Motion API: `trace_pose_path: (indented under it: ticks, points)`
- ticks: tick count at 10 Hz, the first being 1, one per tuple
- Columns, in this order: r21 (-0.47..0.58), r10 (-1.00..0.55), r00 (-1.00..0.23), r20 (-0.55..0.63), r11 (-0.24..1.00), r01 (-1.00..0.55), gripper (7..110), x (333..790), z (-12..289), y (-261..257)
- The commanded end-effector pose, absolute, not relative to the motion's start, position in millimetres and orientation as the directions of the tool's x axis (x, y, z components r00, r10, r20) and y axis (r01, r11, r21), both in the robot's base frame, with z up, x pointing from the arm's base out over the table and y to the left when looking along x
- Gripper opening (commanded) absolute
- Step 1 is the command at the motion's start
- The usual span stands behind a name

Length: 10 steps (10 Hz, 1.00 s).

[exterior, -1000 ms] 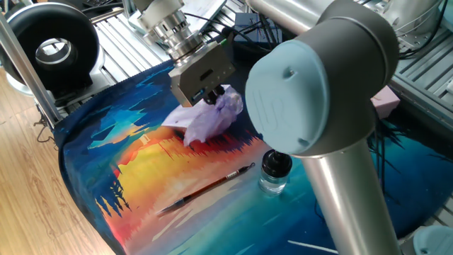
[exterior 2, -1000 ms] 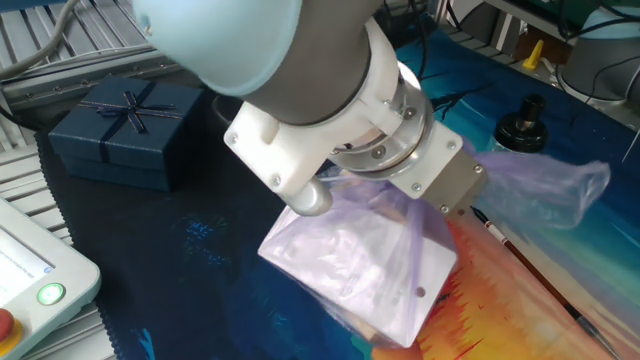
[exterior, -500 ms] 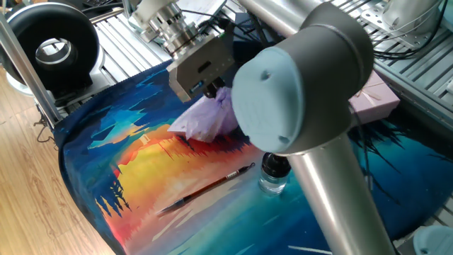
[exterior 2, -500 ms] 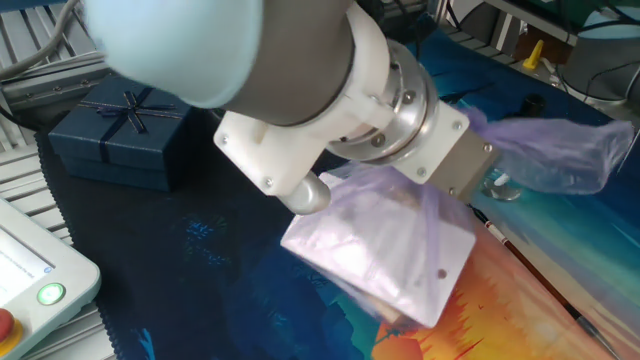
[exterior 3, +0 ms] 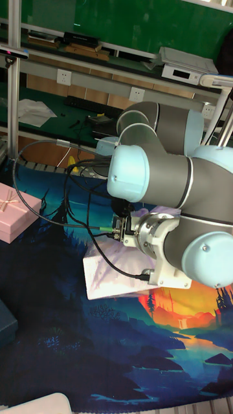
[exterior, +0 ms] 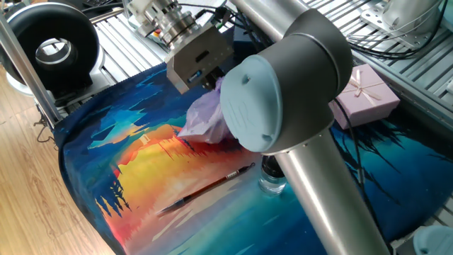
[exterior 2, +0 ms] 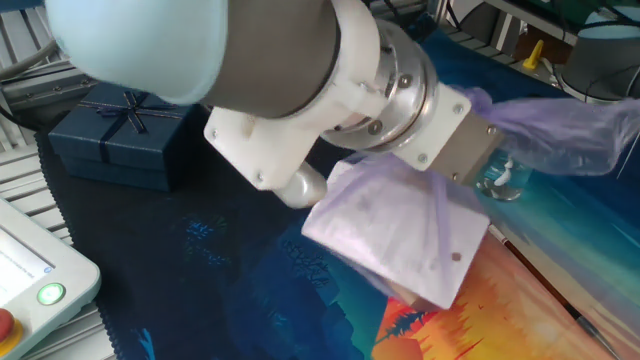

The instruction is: Pick up a bag of things

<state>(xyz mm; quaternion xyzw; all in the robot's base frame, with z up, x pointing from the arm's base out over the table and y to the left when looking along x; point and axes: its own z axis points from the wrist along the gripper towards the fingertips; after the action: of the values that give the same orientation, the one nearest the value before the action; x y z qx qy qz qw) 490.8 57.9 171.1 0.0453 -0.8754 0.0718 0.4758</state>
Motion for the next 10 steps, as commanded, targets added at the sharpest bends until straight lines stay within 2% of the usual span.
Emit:
trace_pose_path:
  ticks: [1,10]
  points:
    - [-0.055,-0.032,-0.523,0.852,0.987,-0.149,7,486.9,194.4,56.9]
    - [-0.032,-0.043,-0.497,0.866,0.990,-0.141,7,452.9,244.6,56.2]
